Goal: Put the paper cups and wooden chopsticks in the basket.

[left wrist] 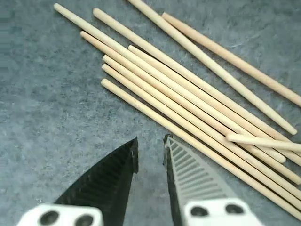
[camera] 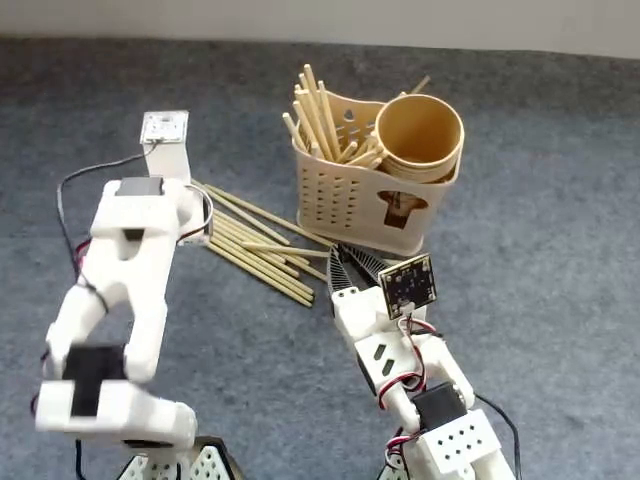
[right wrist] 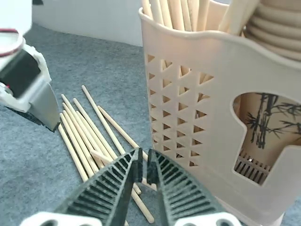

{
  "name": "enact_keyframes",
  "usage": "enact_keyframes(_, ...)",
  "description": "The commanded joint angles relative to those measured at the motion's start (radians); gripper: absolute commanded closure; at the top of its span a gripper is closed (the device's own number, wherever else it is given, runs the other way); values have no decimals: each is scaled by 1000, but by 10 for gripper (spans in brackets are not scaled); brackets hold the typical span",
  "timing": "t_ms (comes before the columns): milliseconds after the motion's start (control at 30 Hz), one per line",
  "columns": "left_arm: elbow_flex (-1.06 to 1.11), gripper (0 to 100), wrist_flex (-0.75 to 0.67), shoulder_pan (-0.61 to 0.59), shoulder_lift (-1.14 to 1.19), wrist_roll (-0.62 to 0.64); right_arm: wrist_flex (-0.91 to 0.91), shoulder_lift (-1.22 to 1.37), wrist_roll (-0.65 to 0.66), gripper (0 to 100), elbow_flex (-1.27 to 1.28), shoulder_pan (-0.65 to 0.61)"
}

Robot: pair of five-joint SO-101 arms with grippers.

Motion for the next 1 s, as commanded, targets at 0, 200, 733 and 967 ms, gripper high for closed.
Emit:
enact_keyframes(0, -131, 892, -15, -31, 127, 44, -27, -21, 11, 965, 48, 10)
enact_keyframes(200, -180, 893, -14, -48, 214, 64, -27, -21, 11, 965, 48, 10)
enact_keyframes(733, -232, 892, -8, -67, 191, 132, -27, -21, 11, 965, 48, 10)
enact_keyframes(967, -242, 891, -75, -67, 289, 132, -27, -21, 11, 965, 48, 10)
